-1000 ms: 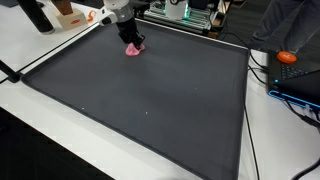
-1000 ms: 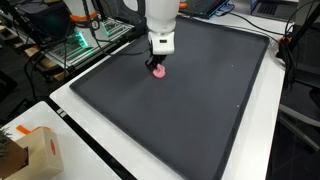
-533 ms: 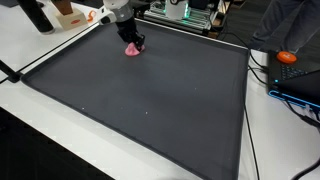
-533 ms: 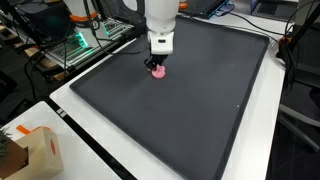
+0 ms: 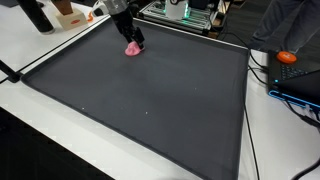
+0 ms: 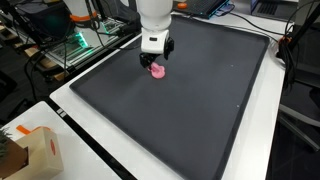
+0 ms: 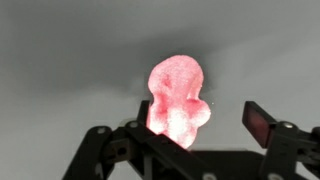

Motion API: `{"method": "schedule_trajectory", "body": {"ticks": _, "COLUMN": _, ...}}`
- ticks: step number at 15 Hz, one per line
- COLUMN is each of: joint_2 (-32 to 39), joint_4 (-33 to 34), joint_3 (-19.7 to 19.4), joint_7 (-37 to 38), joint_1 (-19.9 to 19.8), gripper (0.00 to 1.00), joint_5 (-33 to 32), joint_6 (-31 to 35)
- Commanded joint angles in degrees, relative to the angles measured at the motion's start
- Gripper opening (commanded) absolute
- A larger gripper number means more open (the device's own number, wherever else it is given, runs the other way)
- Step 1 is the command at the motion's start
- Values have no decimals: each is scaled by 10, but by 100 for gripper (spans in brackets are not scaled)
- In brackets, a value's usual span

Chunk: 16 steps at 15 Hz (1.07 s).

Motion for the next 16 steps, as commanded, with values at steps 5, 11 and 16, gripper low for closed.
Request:
{"method": "schedule_trajectory", "body": {"ticks": 5, "joint_2": -37, "joint_4": 2, "joint_3": -23, "joint_7": 88, "joint_1": -33, "gripper": 100, "joint_5": 107, "joint_6": -61}}
{"method": "schedule_trajectory", "body": {"ticks": 11, "joint_2": -31, "joint_4": 8, "joint_3": -54, "joint_7": 178, "joint_1": -53, "gripper": 100, "joint_5": 162, "joint_6": -60}}
{"method": "schedule_trajectory", "body": {"ticks": 16, "joint_2": -18, "joint_4": 18, "joint_3": -70, "joint_7": 240, "joint_1": -64, "gripper": 100, "joint_5": 198, "joint_6": -60}}
